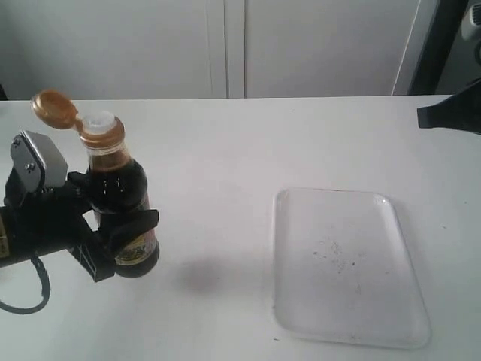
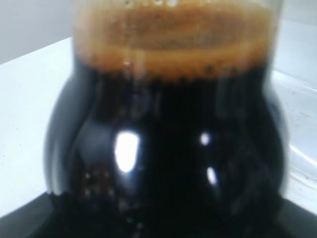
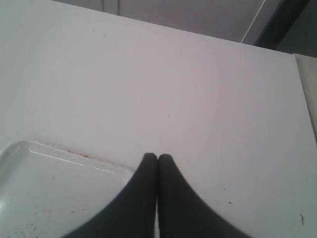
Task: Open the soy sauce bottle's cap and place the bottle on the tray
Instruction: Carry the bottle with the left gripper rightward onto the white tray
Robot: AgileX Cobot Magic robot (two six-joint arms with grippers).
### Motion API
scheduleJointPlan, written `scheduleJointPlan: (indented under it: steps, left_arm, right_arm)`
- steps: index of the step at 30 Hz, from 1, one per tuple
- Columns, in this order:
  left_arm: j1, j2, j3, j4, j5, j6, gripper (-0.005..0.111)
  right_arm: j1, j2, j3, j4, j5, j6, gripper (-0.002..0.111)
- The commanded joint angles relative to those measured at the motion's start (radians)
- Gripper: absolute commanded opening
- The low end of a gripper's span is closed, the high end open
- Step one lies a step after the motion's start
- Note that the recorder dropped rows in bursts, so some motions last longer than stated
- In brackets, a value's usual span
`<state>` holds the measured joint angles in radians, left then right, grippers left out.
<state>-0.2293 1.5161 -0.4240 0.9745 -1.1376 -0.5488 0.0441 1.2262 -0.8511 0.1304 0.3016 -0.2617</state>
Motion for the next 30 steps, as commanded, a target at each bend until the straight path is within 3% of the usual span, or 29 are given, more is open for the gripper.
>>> scheduleJointPlan:
  steps: [1,15,26,30]
  left_arm:
    - [-0.016,-0.027,-0.052,-0.048,-0.083,-0.073,0.0]
    - [-0.283,-0.017,-0.208,-0.211,-0.056,-0.057,0.0]
    - [-0.461,0.146,-0.366,-0.319,-0.012,-0.034,0.0]
    - [-0.499,0.21,-0.428,-0.323,-0.012,-0.03,0.0]
  right_arm:
    - [-0.004,0.004,0.005,0.004,-0.028,-0.004,0.0]
    - [-0.004,0.007,0.005,0.006,-0.046,-0.004,0.0]
    - [-0.004,0.035,0.005,0.008,-0.039,-0.004,0.0]
    - [-0.004,0.035,0.005,0.008,-0.039,-0.004,0.0]
